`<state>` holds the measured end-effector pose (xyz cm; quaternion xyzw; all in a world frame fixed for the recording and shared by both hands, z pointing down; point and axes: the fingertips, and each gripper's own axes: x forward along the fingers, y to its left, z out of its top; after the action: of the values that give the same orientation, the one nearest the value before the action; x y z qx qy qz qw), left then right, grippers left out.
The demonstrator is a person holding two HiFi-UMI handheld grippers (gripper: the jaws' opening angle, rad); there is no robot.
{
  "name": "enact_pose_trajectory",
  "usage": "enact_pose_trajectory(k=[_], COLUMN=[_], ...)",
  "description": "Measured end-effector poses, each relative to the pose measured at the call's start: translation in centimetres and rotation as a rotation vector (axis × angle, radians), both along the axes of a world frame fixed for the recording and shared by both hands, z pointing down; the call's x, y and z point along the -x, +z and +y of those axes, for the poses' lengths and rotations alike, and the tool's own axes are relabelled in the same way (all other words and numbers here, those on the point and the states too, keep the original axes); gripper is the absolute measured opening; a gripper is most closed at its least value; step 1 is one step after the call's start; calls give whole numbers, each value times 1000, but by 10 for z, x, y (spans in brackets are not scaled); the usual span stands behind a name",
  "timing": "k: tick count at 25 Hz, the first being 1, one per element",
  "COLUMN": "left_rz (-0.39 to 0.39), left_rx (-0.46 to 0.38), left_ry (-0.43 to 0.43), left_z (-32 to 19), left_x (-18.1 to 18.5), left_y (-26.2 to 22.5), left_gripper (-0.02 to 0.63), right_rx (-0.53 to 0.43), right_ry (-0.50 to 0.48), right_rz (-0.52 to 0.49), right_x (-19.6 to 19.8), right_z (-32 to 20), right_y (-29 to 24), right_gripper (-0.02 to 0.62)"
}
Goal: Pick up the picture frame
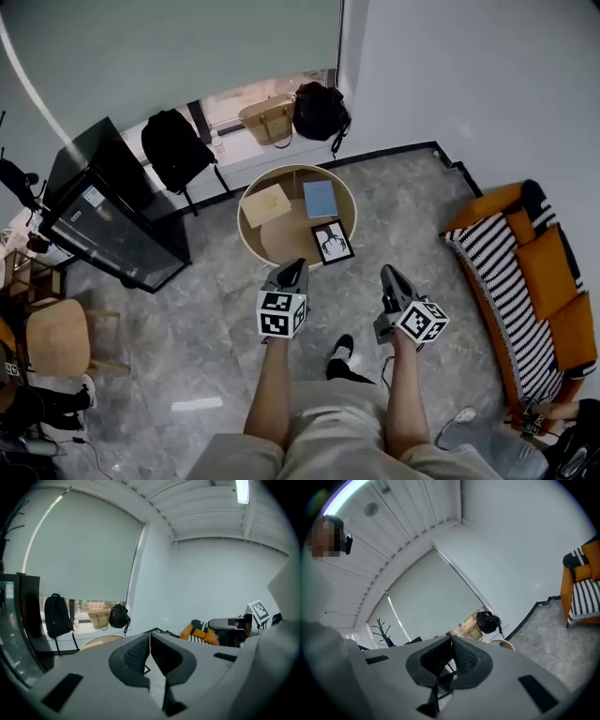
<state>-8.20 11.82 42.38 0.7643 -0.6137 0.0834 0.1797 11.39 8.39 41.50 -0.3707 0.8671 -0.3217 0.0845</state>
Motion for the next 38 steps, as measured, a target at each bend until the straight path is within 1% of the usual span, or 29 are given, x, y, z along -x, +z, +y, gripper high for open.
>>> enact_pose_trajectory(k=[3,7,11,13,16,17,19,21,23,25,27,28,30,33,36,38], left_rz=[8,38,47,13,-111,-134,-145,-135,-107,-79,-68,-62,-29,28,65,96], left_rx=[14,27,23,33,76,90,112,125,130,143,166,175,179,162,134,124], left_ry=[23,45,52,48,69,75,67,33,-15,-45,-36,-22,7,27,53,73], left_z=[-35,-73,-108,-117,-122,-121,-120,-118,-119,-122,-128,-133,-152,-189,-231,-258], left_x=[-21,-45,-68,-75,-80,-80,-74,-62,-50,-43,-42,-43,-41,-40,-45,-47], left_y=[9,18,20,24,36,40,47,51,55,61,72,79,87,87,78,79], left_gripper=[21,21,21,21,21,21,21,21,21,21,21,21,21,21,21,21], right_rx=[0,-3,-21,-21,-20,-18,-5,13,35,70,101,110,110,80,69,81], right_ry=[-23,-150,-194,-206,-213,-215,-224,-248,-273,-279,-272,-267,-257,-241,-207,-203], right_rz=[-9,-59,-44,-46,-135,-158,-170,-152,-132,-140,-132,-113,-44,76,109,143], right_x=[-12,-14,-22,-25,-24,-21,-13,-4,3,8,9,10,12,7,-3,-8], right_z=[-34,-61,-93,-104,-118,-122,-128,-129,-130,-134,-138,-141,-152,-174,-201,-220], right_y=[4,8,9,13,15,17,24,33,42,51,65,72,84,89,81,82], right_gripper=[35,35,34,34,34,34,34,34,34,34,34,34,34,34,34,34])
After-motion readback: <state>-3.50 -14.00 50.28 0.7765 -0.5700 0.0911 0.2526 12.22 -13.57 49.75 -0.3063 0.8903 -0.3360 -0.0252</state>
